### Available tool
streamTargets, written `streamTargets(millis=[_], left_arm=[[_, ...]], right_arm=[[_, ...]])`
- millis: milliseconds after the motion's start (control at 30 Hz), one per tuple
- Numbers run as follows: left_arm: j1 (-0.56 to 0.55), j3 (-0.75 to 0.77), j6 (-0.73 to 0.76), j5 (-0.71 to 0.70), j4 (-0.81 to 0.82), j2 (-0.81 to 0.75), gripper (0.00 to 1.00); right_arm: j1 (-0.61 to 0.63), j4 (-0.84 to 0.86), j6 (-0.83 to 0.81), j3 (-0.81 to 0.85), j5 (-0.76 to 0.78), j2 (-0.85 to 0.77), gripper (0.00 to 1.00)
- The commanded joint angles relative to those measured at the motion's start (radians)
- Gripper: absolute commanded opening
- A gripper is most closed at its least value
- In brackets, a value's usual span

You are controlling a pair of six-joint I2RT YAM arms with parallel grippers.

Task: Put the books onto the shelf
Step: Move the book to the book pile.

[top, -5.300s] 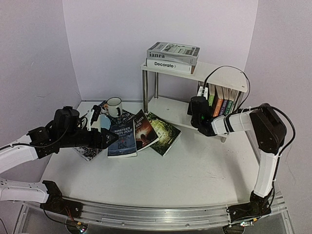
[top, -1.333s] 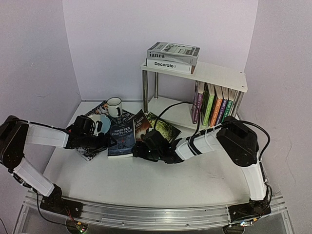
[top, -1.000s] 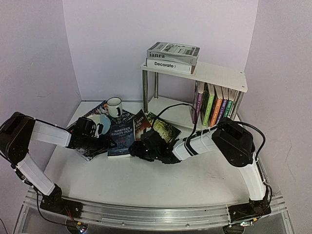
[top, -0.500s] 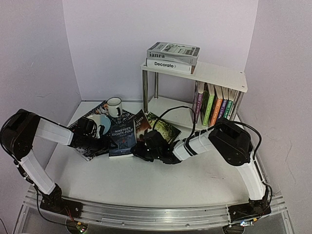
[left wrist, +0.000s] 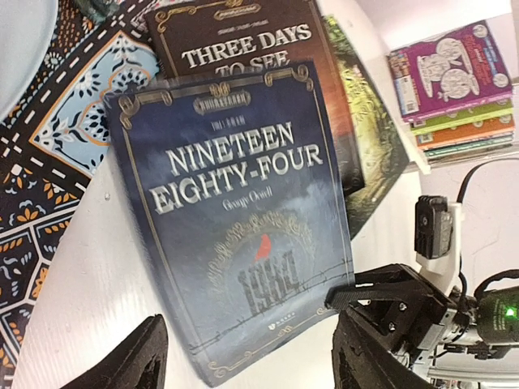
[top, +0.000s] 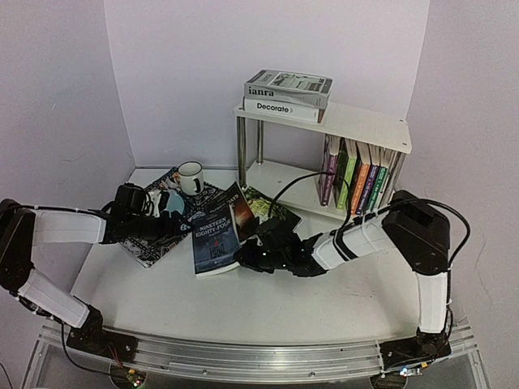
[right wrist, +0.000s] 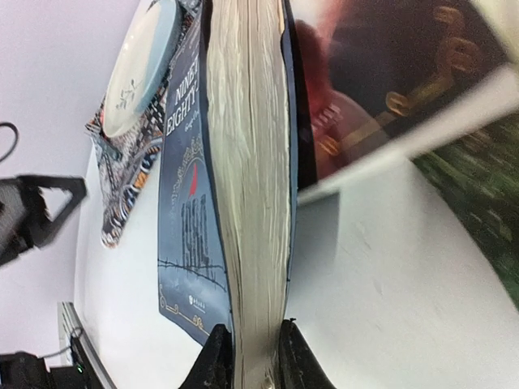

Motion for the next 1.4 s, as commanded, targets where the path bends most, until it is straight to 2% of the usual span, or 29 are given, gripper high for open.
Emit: streamTargets(millis=[0, 200, 300, 367, 533, 633, 833, 1000, 1100, 1167, 1200, 1367], left_arm=[[-0.003, 0.006, 0.028, 0.002, -0.056, -0.105, 0.72], [-0.004, -0.003, 0.073, 0.076, -0.053, -0.150, 0.74], [-0.005, -0.049, 0.079, 0.159, 0.068, -0.206, 0.74], [-0.009, -0.086, 0.080, 0.165, 0.137, -0.262, 0.75], [-0.016, -0.123, 0.100, 0.009, 0.190, -0.394, 0.73], [-0.019, -0.176, 0.102, -0.081, 0.279, -0.468, 0.73], [-0.031, -0.384, 0.080, -0.219, 0.638, -0.643, 0.75], [-0.051, -0.462, 0.129, -0.398, 0.783, -0.701, 0.77], [-0.068, -0.517, 0.162, -0.474, 0.943, -0.682, 0.81], [-0.081, -0.568, 0.191, -0.548, 1.120, -0.640, 0.95], [-0.087, -0.582, 0.212, -0.580, 1.196, -0.612, 0.98], [-0.124, -0.592, 0.341, -0.690, 1.542, -0.431, 1.00]], right_arm=[[-0.005, -0.047, -0.088, -0.110, -0.001, -0.192, 0.18], [-0.061, -0.203, -0.244, -0.184, -0.243, -0.351, 0.16], [-0.084, -0.395, -0.375, -0.167, -0.307, -0.426, 0.17], [-0.091, -0.498, -0.436, -0.160, -0.293, -0.473, 0.18], [-0.122, -0.574, -0.479, -0.209, -0.245, -0.580, 0.19], [-0.155, -0.610, -0.498, -0.218, -0.282, -0.599, 0.19], [-0.232, -0.752, -0.561, -0.177, -0.418, -0.555, 0.19], [-0.255, -0.763, -0.574, -0.179, -0.427, -0.545, 0.19], [-0.260, -0.763, -0.579, -0.175, -0.429, -0.526, 0.19], [-0.266, -0.763, -0.583, -0.169, -0.435, -0.511, 0.19], [-0.272, -0.764, -0.583, -0.166, -0.439, -0.504, 0.19], [-0.316, -0.770, -0.582, -0.141, -0.455, -0.462, 0.19]])
